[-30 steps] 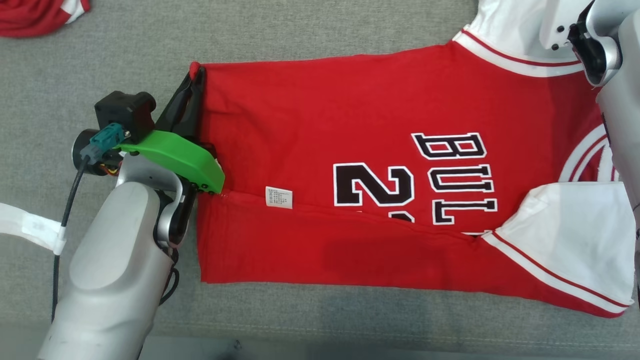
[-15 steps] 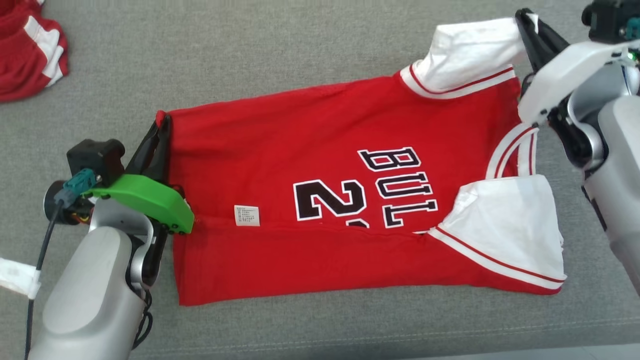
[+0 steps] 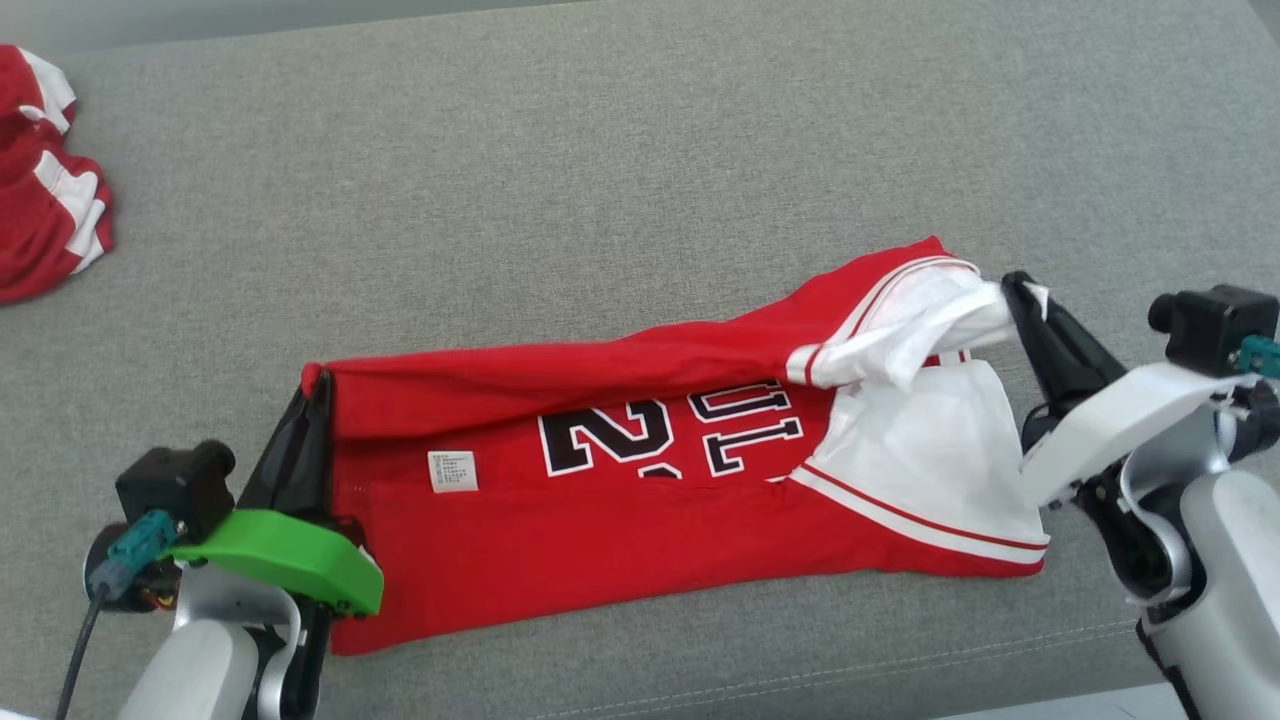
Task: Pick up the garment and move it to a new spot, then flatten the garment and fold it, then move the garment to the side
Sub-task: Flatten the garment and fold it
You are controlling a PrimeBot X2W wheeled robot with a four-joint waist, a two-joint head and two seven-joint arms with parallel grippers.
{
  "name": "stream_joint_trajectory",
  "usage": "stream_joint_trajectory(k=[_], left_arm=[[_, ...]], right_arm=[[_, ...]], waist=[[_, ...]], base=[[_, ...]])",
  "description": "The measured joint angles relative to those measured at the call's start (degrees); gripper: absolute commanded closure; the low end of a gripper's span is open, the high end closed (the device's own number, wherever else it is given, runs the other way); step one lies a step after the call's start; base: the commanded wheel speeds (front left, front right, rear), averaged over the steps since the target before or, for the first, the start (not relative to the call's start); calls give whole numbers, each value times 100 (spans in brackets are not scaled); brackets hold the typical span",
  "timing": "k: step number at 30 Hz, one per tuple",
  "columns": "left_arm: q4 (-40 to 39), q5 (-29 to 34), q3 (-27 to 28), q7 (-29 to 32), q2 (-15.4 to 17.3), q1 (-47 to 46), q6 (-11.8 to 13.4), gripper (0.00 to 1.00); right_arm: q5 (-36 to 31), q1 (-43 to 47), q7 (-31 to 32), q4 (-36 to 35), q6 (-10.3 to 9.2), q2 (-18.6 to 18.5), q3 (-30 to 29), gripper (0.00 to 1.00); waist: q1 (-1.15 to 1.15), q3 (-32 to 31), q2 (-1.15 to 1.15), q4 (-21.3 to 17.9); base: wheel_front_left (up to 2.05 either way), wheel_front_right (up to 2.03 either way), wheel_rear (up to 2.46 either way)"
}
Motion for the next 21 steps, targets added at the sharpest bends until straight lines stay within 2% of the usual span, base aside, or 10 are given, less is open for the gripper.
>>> stream_joint_trajectory(k=[4,8,17,18,19,20,21], left_arm=[[-290,-121,34,-51,-29,486,182,100],[-274,-154,47,-179,-112,787,307,100],[-160,-268,-1,-430,-338,1132,315,100],[-152,-300,5,-474,-360,1163,312,89],[-147,-305,24,-536,-377,1196,312,55],[-141,-307,37,-589,-383,1240,308,13],[-135,-314,55,-633,-400,1281,300,13]], right_arm=[[-86,556,69,-291,0,330,-163,100],[-221,805,85,-281,0,523,-270,100],[-401,1113,-32,-15,0,733,-336,100],[-421,1164,-70,23,0,751,-343,100],[-428,1220,-108,48,-1,767,-352,100],[-427,1277,-146,79,0,791,-363,84],[-427,1335,-193,99,-1,820,-377,84]], waist=[[0,-37,0,-86],[0,-54,0,-98],[0,-162,0,-51],[0,-185,0,-44],[0,-207,0,-37],[0,-230,0,-31],[0,-253,0,-26]], base=[[0,0,0],[0,0,0],[0,0,0],[0,0,0],[0,0,0],[0,0,0],[0,0,0]])
